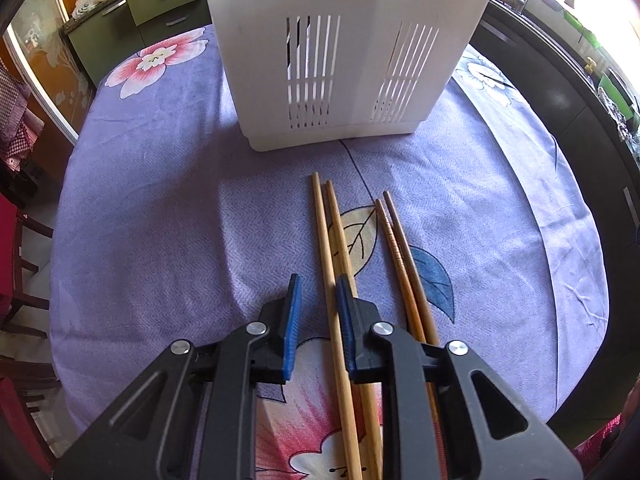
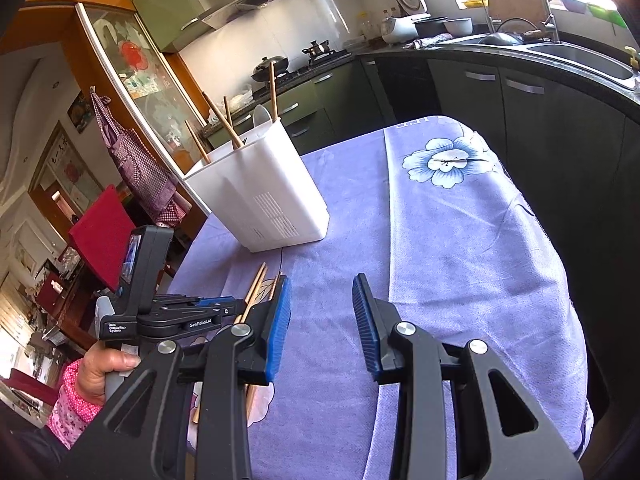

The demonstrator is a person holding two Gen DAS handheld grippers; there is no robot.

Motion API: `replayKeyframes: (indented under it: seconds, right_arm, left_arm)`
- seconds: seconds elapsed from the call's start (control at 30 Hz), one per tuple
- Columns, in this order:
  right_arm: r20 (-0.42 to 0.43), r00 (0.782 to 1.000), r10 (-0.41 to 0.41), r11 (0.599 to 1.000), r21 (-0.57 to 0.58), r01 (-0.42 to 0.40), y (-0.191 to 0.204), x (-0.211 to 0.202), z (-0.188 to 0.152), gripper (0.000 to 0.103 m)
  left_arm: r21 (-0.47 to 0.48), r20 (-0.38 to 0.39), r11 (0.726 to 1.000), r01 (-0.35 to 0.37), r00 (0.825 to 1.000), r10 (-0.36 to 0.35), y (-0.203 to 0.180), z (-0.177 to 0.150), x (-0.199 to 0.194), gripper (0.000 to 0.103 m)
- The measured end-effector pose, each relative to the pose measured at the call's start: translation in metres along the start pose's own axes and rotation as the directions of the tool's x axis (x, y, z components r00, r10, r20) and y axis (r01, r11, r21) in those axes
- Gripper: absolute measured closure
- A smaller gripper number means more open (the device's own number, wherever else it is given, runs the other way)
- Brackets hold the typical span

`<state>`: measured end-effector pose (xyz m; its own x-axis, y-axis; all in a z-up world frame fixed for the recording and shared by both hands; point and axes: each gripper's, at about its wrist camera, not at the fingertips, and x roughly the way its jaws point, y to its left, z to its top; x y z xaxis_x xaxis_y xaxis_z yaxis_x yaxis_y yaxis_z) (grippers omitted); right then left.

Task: Organize utensils
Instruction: 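Lower the left gripper onto a wooden chopstick on the cloth and close it, then lower the right gripper onto another wooden chopstick and close it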

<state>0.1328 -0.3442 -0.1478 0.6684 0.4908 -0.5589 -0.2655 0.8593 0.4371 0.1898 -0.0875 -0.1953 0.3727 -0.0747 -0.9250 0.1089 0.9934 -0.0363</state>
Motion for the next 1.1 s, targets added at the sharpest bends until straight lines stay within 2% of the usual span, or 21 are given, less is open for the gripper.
replayKeyframes:
  seconds: [0.17, 0.23, 0.27, 0.4, 0.57, 0.8, 1.1]
  right_arm:
    - [-0.003, 1.000, 0.006, 1.000, 0.004, -0.006, 0.000, 0.001, 0.001, 0.070]
    - [-0.005, 1.000, 0.007, 1.000, 0.005, -0.007, 0.000, 0.002, 0.000, 0.070]
    - [-0.007, 1.000, 0.006, 1.000, 0.004, -0.006, 0.000, 0.003, 0.000, 0.070]
    - [-0.023, 1.000, 0.006, 1.000, -0.001, -0.006, 0.003, 0.009, 0.000, 0.070]
    - [-0.089, 0.996, 0.003, 1.000, -0.029, -0.005, 0.014, 0.034, -0.004, 0.070]
    - [-0.192, 0.980, -0.057, 0.993, -0.113, 0.036, 0.039, 0.087, -0.011, 0.070]
    - [-0.280, 0.946, -0.164, 0.960, -0.267, 0.088, 0.080, 0.152, -0.029, 0.073]
  left_arm:
    - [0.021, 0.019, 0.999, -0.036, 0.999, 0.036, -0.007, 0.000, 0.000, 0.087]
    - [0.023, 0.023, 0.999, -0.043, 0.999, 0.042, -0.007, 0.000, 0.001, 0.091]
    - [0.021, 0.022, 0.999, -0.038, 0.999, 0.038, -0.006, 0.000, 0.000, 0.096]
    - [0.002, 0.023, 1.000, -0.013, 1.000, 0.013, 0.000, -0.001, -0.002, 0.097]
    - [-0.030, 0.097, 0.999, 0.019, 0.995, -0.016, 0.015, -0.004, -0.027, 0.097]
    - [-0.037, 0.252, 0.999, 0.028, 0.967, -0.018, 0.031, -0.018, -0.085, 0.097]
    - [-0.026, 0.347, 0.998, 0.059, 0.937, -0.047, 0.039, -0.040, -0.121, 0.097]
